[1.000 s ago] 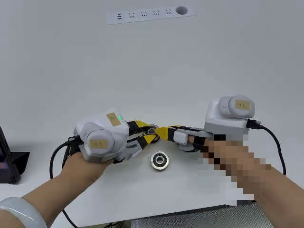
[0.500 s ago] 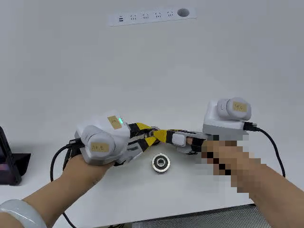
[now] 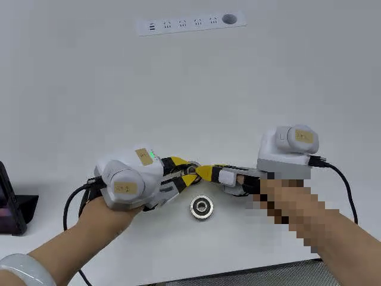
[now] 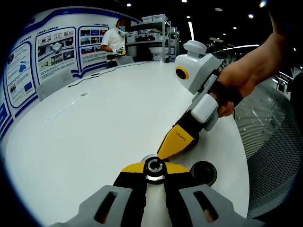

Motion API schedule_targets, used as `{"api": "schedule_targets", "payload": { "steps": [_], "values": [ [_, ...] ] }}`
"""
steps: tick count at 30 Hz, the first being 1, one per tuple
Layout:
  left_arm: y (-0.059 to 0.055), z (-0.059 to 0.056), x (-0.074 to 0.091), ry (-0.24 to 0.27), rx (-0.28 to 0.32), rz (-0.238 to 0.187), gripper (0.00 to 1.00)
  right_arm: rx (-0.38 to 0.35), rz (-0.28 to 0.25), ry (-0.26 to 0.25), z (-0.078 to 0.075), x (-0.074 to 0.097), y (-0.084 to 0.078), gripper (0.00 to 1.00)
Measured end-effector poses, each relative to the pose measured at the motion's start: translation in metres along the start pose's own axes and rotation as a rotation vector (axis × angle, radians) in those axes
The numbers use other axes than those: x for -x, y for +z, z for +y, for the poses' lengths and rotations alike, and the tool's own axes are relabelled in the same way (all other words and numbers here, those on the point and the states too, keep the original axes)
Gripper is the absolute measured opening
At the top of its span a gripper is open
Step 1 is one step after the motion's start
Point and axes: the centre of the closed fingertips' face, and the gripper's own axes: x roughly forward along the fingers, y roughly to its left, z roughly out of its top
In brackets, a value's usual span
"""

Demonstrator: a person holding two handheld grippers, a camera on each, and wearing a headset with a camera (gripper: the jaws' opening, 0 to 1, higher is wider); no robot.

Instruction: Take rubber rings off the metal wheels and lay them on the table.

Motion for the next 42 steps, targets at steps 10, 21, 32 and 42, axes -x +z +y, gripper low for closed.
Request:
{"api": "schedule_targets", "payload": {
  "steps": [10,21,32,42],
  "values": [
    [0.000,0.000,0.000,0.000,0.001,0.001,0.14,0.016,-0.007,-0.006,-0.002,0.003,0.002,0.03],
    [0.000,0.000,0.000,0.001,0.003,0.003,0.14,-0.052,-0.068,0.120,0.029,0.002,0.014,0.02],
    [0.000,0.001,-0.001,0.002,0.002,0.007,0.14,0.078,-0.025,-0.010,0.007,0.003,0.012,0.03],
    [0.000,0.000,0.000,0.002,0.005,0.002,0.14,0.051,0.002,-0.019,-0.002,0.001,0.000,0.18]
  ]
}}
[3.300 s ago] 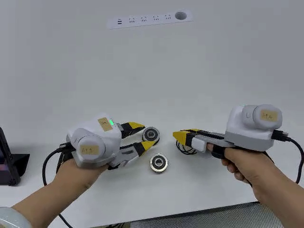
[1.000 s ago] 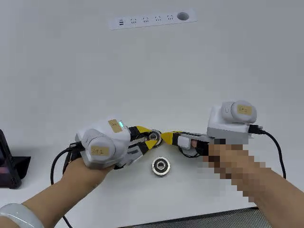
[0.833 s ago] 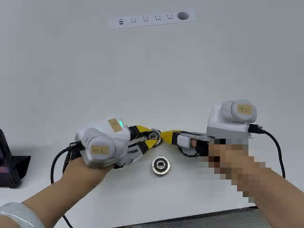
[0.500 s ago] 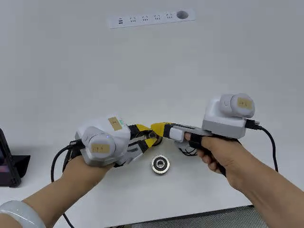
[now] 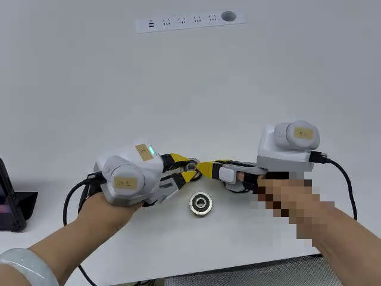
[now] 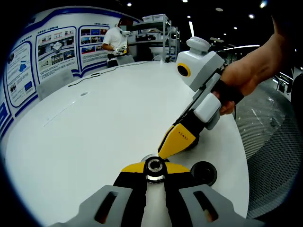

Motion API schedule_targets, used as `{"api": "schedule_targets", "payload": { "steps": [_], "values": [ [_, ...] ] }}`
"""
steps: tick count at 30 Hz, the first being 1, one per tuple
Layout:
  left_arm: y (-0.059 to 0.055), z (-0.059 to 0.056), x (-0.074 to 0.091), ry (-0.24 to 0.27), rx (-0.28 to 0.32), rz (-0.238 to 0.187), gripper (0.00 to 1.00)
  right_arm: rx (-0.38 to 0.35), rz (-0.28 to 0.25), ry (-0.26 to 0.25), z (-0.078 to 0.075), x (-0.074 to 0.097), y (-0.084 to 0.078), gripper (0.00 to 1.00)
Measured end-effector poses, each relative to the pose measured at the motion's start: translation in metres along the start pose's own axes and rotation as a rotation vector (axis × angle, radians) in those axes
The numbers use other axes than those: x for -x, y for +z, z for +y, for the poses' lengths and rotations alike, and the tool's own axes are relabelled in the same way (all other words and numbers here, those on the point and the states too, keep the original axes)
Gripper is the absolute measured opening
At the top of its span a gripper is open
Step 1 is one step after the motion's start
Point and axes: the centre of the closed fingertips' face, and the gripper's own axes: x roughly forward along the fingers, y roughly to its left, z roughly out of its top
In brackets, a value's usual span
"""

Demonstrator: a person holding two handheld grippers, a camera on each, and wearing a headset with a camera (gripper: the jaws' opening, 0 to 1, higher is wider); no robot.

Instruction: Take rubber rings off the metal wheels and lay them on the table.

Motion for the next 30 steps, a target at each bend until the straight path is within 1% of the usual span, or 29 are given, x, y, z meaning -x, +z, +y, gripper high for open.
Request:
{"api": "schedule_targets", "payload": {
  "steps": [2,6,9,11,12,15,19,21,23,26,27,28,29,30],
  "values": [
    [-0.0003,0.0000,-0.0001,0.000,0.001,-0.001,0.14,-0.004,0.000,0.002,0.0004,-0.0009,-0.0006,0.18],
    [0.0000,-0.0001,0.0001,0.001,0.002,-0.002,0.14,-0.036,0.000,0.011,-0.0006,-0.0033,-0.0023,0.22],
    [-0.0002,0.0000,0.0000,0.000,0.002,-0.002,0.14,-0.067,-0.004,0.027,0.0013,-0.0030,-0.0026,0.22],
    [-0.0001,0.0000,0.0001,0.000,0.003,-0.003,0.14,-0.104,-0.003,0.045,0.0028,-0.0030,-0.0036,0.22],
    [-0.0001,0.0000,0.0002,0.000,0.003,-0.004,0.14,-0.115,-0.007,0.044,0.0026,-0.0028,-0.0031,0.23],
    [-0.0002,0.0000,0.0003,-0.001,0.003,-0.004,0.14,-0.126,-0.002,0.060,0.0057,-0.0018,-0.0040,0.22],
    [-0.0003,0.0000,0.0003,0.000,0.004,-0.004,0.14,-0.106,-0.002,0.060,0.0082,0.0004,-0.0024,0.21],
    [-0.0003,0.0000,0.0003,0.000,0.004,-0.005,0.14,-0.115,-0.008,0.064,0.0085,0.0024,-0.0015,0.18],
    [-0.0004,0.0002,0.0002,0.000,0.005,-0.005,0.14,-0.106,-0.012,0.061,0.0080,0.0022,-0.0010,0.16],
    [-0.0003,0.0002,0.0002,0.000,0.005,-0.004,0.14,-0.113,-0.011,0.063,0.0062,0.0020,-0.0020,0.15],
    [-0.0003,0.0002,0.0002,0.000,0.005,-0.004,0.14,-0.112,-0.011,0.063,0.0061,0.0018,-0.0022,0.15],
    [-0.0003,0.0002,0.0002,0.001,0.005,-0.004,0.14,-0.095,-0.013,0.051,0.0051,0.0016,-0.0017,0.16],
    [-0.0004,0.0002,0.0002,0.001,0.005,-0.004,0.14,-0.077,-0.015,0.044,0.0046,0.0016,-0.0014,0.19],
    [-0.0004,0.0002,0.0001,0.001,0.005,-0.003,0.14,-0.071,-0.013,0.044,0.0048,0.0009,-0.0017,0.23]
  ]
}}
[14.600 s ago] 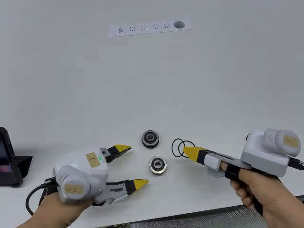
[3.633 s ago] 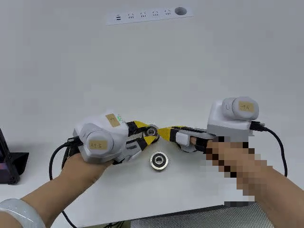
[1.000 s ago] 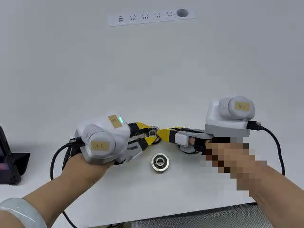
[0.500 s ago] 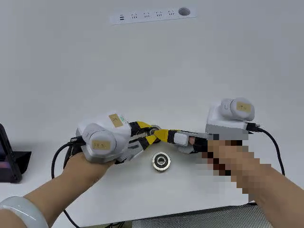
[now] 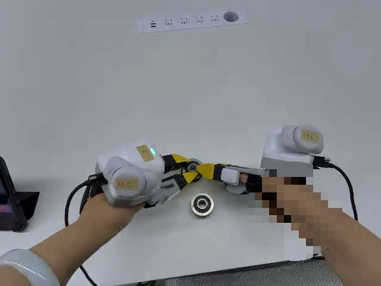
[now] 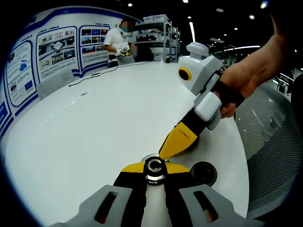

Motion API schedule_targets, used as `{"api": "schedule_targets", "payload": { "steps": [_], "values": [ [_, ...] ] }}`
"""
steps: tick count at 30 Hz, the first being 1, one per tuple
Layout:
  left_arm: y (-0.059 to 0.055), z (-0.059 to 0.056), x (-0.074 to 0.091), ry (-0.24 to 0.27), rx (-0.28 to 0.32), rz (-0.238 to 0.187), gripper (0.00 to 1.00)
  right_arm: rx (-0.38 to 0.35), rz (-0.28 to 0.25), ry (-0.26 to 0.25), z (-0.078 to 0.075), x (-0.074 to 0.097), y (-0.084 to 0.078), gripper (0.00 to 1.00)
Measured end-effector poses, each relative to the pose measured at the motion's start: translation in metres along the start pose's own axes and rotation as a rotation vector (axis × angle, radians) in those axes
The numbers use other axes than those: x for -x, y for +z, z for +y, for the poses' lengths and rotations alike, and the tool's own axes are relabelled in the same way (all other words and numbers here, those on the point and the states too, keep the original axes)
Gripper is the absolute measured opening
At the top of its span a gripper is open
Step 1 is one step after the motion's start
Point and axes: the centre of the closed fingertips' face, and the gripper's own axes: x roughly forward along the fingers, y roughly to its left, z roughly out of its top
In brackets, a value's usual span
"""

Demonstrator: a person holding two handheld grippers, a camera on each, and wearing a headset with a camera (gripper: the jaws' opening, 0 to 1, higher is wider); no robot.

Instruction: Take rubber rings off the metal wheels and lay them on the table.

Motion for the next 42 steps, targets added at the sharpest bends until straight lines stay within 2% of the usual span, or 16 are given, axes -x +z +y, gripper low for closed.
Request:
{"api": "schedule_targets", "payload": {
  "steps": [3,8,15,16,17,18,22,26,29,32,42],
  "values": [
    [0.000,0.000,0.000,0.000,0.000,0.000,0.14,-0.008,0.008,0.013,0.001,-0.001,-0.002,0.29],
    [0.000,0.000,0.000,0.001,0.002,0.000,0.14,-0.010,0.007,0.016,0.003,-0.003,-0.002,0.29],
    [0.000,0.000,0.000,0.001,0.004,-0.004,0.14,-0.051,0.015,0.037,0.006,-0.005,-0.002,0.30],
    [0.000,0.000,0.000,0.001,0.005,-0.005,0.14,-0.053,0.017,0.038,0.006,-0.004,-0.002,0.29],
    [0.000,0.000,0.000,0.001,0.005,-0.006,0.14,-0.063,0.025,0.063,0.010,-0.004,-0.003,0.26],
    [0.000,0.000,0.000,0.001,0.006,-0.006,0.14,-0.086,0.021,0.060,0.009,-0.002,-0.003,0.27],
    [0.000,0.000,0.000,0.002,0.008,-0.007,0.14,-0.091,0.020,0.060,0.010,-0.001,-0.002,0.26],
    [-0.001,0.000,0.000,0.004,0.009,-0.006,0.14,-0.076,0.011,0.042,0.006,0.001,0.000,0.22],
    [0.000,0.000,0.000,0.003,0.007,-0.005,0.14,-0.073,-0.001,0.034,0.002,0.003,0.002,0.14],
    [-0.001,0.000,0.000,0.002,0.007,-0.005,0.14,-0.052,0.015,0.027,0.000,0.001,-0.001,0.13],
    [-0.001,0.000,0.000,0.000,0.006,-0.002,0.14,-0.033,0.004,-0.002,-0.005,0.000,0.003,0.03]
  ]
}}
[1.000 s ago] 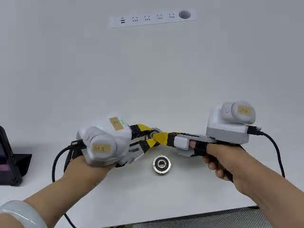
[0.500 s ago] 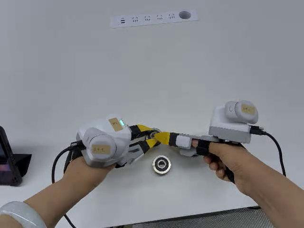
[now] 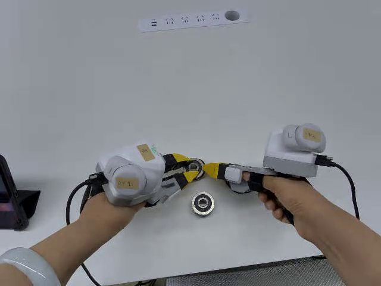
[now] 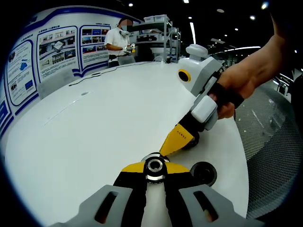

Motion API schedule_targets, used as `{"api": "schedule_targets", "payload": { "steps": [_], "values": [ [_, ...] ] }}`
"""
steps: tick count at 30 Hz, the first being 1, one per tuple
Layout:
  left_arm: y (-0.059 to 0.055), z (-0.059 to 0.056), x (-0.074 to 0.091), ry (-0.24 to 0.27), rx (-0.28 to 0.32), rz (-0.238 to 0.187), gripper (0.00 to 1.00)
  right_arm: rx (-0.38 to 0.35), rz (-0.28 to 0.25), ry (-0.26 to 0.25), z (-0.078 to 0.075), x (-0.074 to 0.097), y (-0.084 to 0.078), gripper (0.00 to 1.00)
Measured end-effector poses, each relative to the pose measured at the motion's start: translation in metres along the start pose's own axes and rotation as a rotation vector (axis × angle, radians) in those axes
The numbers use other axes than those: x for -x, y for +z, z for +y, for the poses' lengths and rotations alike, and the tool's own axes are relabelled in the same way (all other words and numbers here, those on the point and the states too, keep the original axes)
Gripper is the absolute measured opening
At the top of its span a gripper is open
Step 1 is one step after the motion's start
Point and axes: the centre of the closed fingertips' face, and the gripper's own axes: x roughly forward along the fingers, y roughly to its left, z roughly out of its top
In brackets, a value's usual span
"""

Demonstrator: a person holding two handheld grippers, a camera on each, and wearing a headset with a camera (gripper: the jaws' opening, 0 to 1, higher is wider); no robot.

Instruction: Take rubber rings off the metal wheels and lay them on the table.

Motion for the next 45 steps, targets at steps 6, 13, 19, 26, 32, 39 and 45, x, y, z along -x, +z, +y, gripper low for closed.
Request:
{"api": "schedule_targets", "payload": {
  "steps": [6,13,19,26,32,39,45],
  "values": [
    [0.000,0.000,0.000,0.000,0.002,0.000,0.14,0.020,-0.002,-0.005,0.002,0.000,0.001,0.02],
    [0.000,0.000,0.000,0.000,-0.002,0.008,0.14,0.024,-0.001,0.020,0.011,-0.002,0.002,0.01],
    [0.000,0.000,0.000,-0.001,-0.005,0.010,0.14,0.028,-0.003,0.041,0.020,-0.003,0.003,0.01],
    [0.000,-0.001,0.000,-0.002,-0.009,0.011,0.14,0.012,-0.020,0.070,0.028,0.002,0.006,0.02],
    [0.001,-0.001,0.000,-0.008,-0.021,0.012,0.14,0.011,-0.022,0.032,0.017,0.001,0.006,0.02],
    [0.004,-0.004,0.002,-0.020,-0.038,-0.006,0.21,0.018,-0.016,0.012,0.011,0.000,0.004,0.02],
    [0.003,-0.005,0.005,-0.012,-0.064,-0.011,0.28,0.019,-0.015,0.012,0.011,0.000,0.004,0.02]
  ]
}}
